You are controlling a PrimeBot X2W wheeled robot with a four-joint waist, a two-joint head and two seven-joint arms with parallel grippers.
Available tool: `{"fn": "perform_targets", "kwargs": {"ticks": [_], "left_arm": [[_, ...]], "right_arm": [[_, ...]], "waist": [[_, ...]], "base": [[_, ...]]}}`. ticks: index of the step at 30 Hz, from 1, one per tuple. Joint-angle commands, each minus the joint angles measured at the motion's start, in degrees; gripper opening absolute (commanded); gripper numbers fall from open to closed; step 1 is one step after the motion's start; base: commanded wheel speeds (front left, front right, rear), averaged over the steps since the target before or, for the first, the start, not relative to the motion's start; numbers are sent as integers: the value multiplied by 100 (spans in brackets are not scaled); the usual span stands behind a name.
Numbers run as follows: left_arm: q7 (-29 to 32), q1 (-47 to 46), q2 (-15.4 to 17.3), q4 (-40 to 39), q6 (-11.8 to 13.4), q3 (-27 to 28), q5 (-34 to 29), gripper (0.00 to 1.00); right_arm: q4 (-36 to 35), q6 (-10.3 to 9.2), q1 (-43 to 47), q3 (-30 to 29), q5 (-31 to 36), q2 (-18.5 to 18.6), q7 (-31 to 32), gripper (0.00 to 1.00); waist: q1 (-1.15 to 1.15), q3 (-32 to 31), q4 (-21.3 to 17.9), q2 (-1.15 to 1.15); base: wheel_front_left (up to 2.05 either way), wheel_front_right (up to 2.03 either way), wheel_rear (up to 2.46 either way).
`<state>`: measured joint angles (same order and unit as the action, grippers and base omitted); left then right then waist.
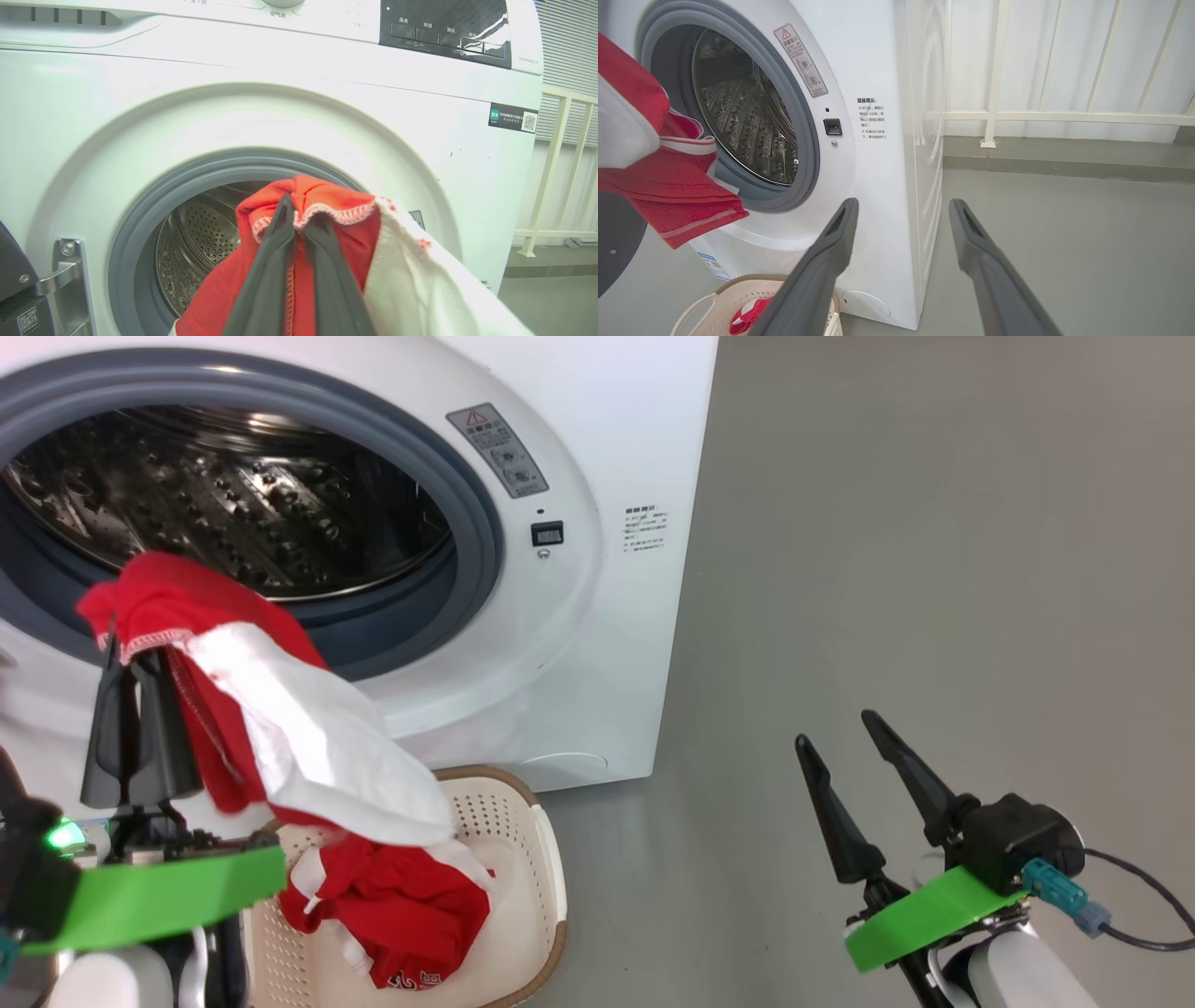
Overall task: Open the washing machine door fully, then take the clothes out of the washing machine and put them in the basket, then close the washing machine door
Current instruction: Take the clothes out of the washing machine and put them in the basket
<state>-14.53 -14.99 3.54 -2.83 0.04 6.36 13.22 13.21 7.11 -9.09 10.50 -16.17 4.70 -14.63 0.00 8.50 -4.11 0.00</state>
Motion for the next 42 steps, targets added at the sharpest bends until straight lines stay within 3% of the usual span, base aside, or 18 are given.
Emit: {"fn": "perform_targets", "kwargs": {"ticks": [1,6,11,19,27,34,42], "left_arm": [[-47,22,80,-322,43,132,-48,0],[-43,325,11,-760,80,-24,133,0],[-27,561,-23,-324,159,-135,321,0],[-37,489,-54,1349,146,-213,913,0],[262,-289,-63,3422,146,-295,1490,0],[255,-1021,-54,4967,165,-247,1632,0],[334,-1771,-12,6567,-92,-335,1703,0]], "right_arm": [[-125,37,52,140,-23,-27,-37,100],[-119,37,75,133,-39,-35,-37,100],[-95,37,62,145,-58,-37,-37,100],[-94,37,-71,151,-71,-17,-37,100],[-118,37,-178,141,-70,38,-37,100],[-142,37,-297,205,-101,60,-37,100],[-131,37,-401,199,-119,63,-37,100]], "waist": [[0,2,4,0],[0,100,5,0],[0,271,27,0],[0,569,-2,0],[0,959,-25,0],[0,1280,-86,0],[0,1578,-183,0]], "base": [[0,0,0],[0,0,0],[0,0,0],[0,0,0],[0,0,0],[0,0,0],[0,0,0]]}}
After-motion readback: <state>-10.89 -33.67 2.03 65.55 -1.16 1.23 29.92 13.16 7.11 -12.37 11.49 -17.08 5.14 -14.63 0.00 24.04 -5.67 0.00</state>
